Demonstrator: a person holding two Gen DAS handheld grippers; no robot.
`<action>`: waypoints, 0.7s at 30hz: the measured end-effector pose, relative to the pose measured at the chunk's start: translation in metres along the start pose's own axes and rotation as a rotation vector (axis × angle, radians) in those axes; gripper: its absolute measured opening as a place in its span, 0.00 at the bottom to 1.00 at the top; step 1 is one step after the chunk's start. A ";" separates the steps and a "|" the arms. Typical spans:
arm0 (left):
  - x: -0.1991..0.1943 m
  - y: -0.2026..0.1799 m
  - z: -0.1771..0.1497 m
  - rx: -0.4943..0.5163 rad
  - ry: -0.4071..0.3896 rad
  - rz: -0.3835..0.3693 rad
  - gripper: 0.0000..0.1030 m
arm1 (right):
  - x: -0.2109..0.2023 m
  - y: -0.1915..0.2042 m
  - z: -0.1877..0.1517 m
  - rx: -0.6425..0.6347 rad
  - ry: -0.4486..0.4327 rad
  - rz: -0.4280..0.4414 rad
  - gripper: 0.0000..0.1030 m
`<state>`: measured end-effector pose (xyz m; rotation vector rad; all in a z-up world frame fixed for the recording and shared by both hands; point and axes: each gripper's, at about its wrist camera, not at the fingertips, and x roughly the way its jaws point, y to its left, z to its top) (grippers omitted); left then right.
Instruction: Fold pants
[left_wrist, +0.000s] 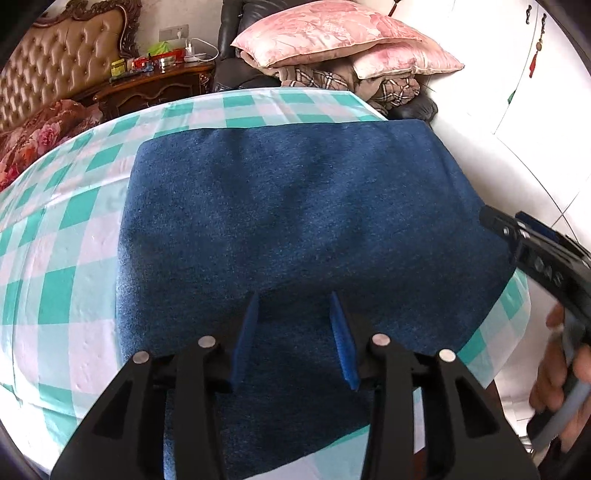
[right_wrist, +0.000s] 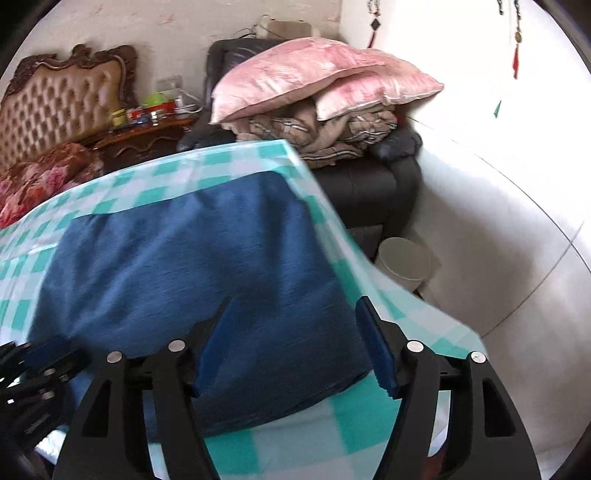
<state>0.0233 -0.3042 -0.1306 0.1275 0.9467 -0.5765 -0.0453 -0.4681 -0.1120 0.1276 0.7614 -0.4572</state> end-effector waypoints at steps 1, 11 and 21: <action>0.000 0.000 0.000 0.000 -0.001 0.003 0.40 | 0.001 0.003 -0.002 -0.001 0.015 0.003 0.63; -0.030 0.026 0.008 -0.090 -0.087 0.060 0.40 | 0.017 0.018 -0.016 -0.076 0.088 -0.084 0.64; -0.019 0.049 0.001 -0.131 -0.036 0.082 0.43 | 0.020 0.017 -0.017 -0.077 0.096 -0.085 0.64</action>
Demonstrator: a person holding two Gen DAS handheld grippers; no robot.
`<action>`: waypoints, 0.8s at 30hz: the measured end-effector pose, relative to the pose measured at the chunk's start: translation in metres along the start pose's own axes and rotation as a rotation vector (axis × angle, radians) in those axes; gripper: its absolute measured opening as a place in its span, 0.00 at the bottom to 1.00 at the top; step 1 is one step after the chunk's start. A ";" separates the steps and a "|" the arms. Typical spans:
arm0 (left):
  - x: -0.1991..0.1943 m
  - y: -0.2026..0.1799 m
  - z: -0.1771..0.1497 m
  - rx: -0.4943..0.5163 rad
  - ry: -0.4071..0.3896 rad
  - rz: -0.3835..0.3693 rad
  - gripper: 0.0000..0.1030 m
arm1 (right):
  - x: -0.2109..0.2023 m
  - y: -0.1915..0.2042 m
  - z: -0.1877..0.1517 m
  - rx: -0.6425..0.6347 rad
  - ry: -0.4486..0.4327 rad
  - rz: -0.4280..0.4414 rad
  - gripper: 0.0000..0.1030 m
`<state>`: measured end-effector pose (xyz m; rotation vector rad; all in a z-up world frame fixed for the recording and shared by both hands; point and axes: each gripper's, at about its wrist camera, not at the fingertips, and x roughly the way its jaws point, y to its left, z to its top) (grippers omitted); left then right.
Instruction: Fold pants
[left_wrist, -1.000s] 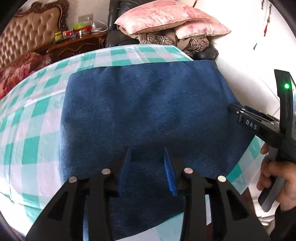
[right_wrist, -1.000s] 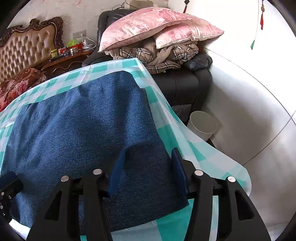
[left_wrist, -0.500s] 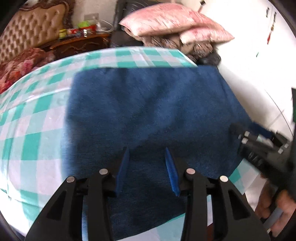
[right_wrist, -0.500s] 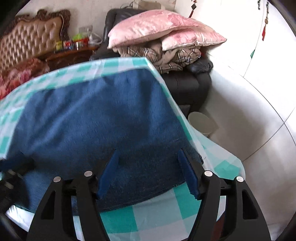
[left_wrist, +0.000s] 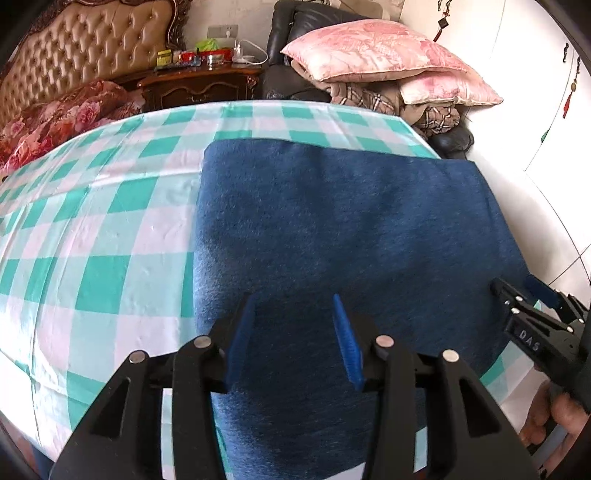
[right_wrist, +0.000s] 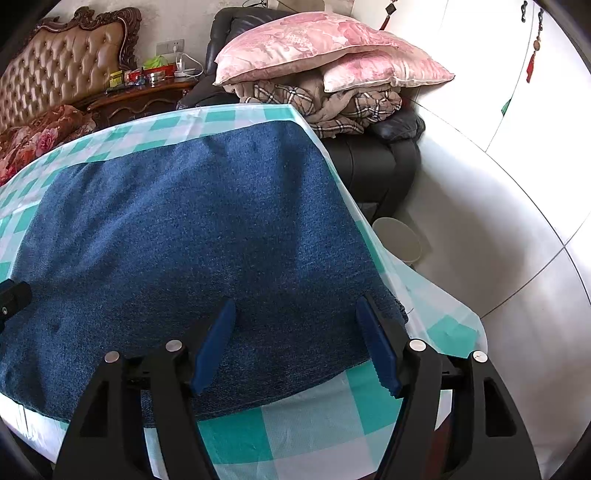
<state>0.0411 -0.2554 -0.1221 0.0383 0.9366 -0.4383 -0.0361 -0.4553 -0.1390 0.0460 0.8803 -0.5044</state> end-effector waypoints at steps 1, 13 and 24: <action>0.000 0.001 -0.001 0.000 0.002 0.002 0.43 | 0.000 0.000 0.000 -0.001 0.001 0.001 0.64; -0.015 0.024 -0.009 -0.027 0.011 0.040 0.54 | 0.001 0.000 0.004 0.001 0.022 0.004 0.64; -0.025 0.033 -0.022 -0.010 0.008 0.056 0.57 | -0.023 0.004 0.049 -0.049 -0.051 0.078 0.64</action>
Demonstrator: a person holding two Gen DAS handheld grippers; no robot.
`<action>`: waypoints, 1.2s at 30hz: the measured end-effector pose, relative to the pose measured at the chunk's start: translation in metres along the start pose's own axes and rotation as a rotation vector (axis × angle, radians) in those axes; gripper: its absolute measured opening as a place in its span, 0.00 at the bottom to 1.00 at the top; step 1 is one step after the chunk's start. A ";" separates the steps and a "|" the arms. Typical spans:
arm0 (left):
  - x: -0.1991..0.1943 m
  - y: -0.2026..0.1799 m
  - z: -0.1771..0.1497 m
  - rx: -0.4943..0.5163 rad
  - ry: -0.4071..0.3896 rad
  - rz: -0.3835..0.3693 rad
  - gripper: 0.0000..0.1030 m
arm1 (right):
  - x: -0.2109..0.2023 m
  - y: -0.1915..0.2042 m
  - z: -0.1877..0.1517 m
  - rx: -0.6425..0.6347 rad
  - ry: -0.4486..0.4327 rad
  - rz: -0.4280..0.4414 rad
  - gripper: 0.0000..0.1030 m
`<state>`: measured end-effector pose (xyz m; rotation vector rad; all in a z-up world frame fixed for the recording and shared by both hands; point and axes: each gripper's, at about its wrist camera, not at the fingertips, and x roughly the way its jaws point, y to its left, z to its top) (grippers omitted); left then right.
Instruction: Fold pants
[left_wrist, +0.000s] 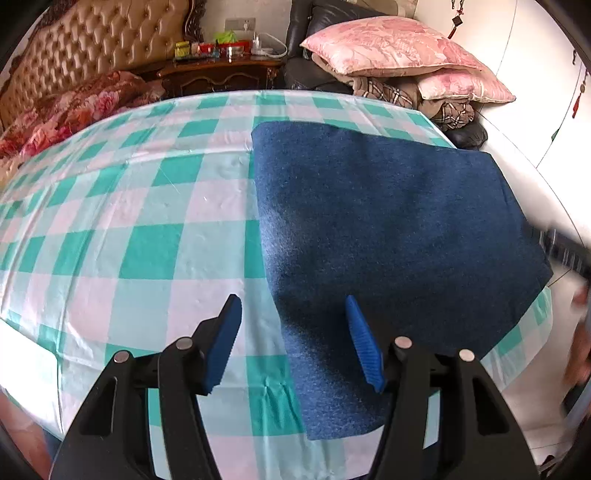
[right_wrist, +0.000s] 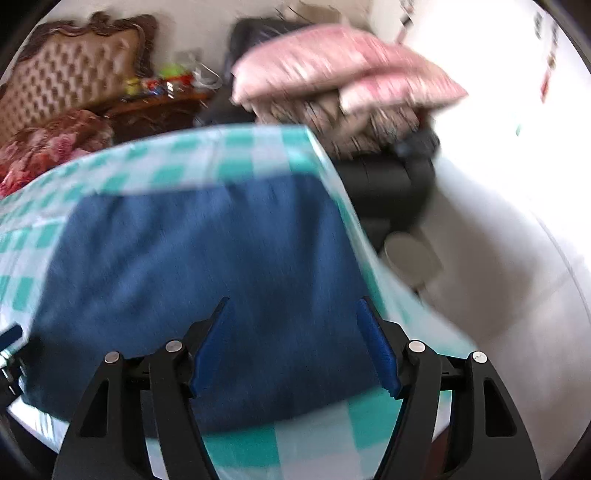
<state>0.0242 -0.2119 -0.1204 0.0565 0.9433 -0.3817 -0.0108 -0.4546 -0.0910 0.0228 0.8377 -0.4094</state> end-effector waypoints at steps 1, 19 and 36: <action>-0.003 -0.003 0.001 0.009 -0.018 0.002 0.56 | 0.002 0.000 0.016 -0.004 -0.018 0.016 0.64; -0.001 -0.076 -0.002 0.156 -0.037 -0.115 0.50 | 0.056 -0.011 0.071 0.044 0.028 0.040 0.54; -0.092 -0.070 0.000 0.176 -0.110 -0.084 0.98 | -0.088 0.016 -0.040 0.104 -0.004 0.007 0.69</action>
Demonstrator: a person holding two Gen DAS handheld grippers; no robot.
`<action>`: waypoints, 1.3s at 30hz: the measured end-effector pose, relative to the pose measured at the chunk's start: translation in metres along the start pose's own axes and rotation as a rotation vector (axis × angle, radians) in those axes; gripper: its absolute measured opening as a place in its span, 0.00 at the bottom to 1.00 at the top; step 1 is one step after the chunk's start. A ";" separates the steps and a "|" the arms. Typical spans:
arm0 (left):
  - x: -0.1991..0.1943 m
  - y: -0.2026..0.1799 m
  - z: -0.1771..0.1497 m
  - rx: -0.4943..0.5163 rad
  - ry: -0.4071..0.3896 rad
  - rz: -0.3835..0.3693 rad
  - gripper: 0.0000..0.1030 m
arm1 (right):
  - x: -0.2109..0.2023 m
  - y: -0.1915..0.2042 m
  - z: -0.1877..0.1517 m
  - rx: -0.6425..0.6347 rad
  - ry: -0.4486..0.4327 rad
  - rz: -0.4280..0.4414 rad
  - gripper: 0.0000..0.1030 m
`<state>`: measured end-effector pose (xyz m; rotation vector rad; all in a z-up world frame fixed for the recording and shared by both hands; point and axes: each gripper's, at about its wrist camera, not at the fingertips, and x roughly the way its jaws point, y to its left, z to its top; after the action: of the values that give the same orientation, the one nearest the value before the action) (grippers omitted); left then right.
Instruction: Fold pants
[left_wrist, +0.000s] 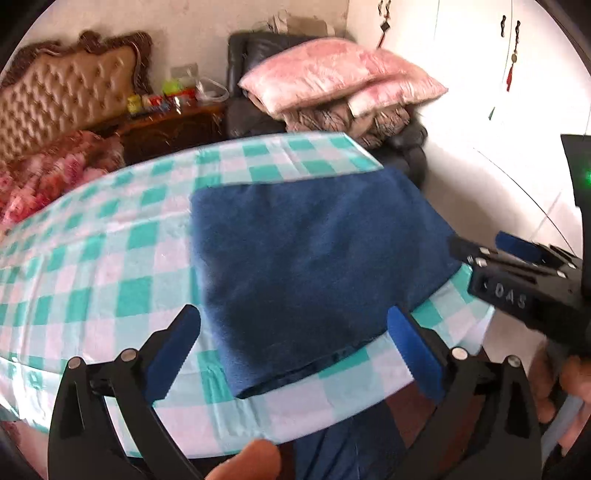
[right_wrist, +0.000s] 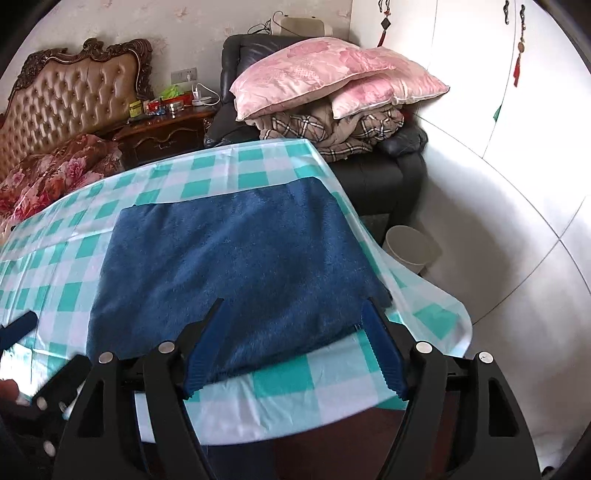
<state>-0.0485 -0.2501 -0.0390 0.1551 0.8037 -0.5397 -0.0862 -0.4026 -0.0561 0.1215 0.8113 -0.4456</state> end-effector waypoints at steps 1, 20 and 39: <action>-0.003 0.000 0.001 0.000 -0.008 0.003 0.98 | -0.003 0.000 -0.001 -0.005 -0.004 -0.003 0.69; -0.005 -0.002 0.004 -0.013 0.015 0.011 0.98 | -0.008 -0.011 -0.008 0.009 -0.007 -0.030 0.69; -0.004 -0.003 0.005 -0.011 0.013 0.013 0.98 | -0.007 -0.013 -0.008 0.011 -0.009 -0.024 0.69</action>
<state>-0.0492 -0.2527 -0.0328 0.1533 0.8181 -0.5223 -0.1015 -0.4095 -0.0554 0.1202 0.8019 -0.4734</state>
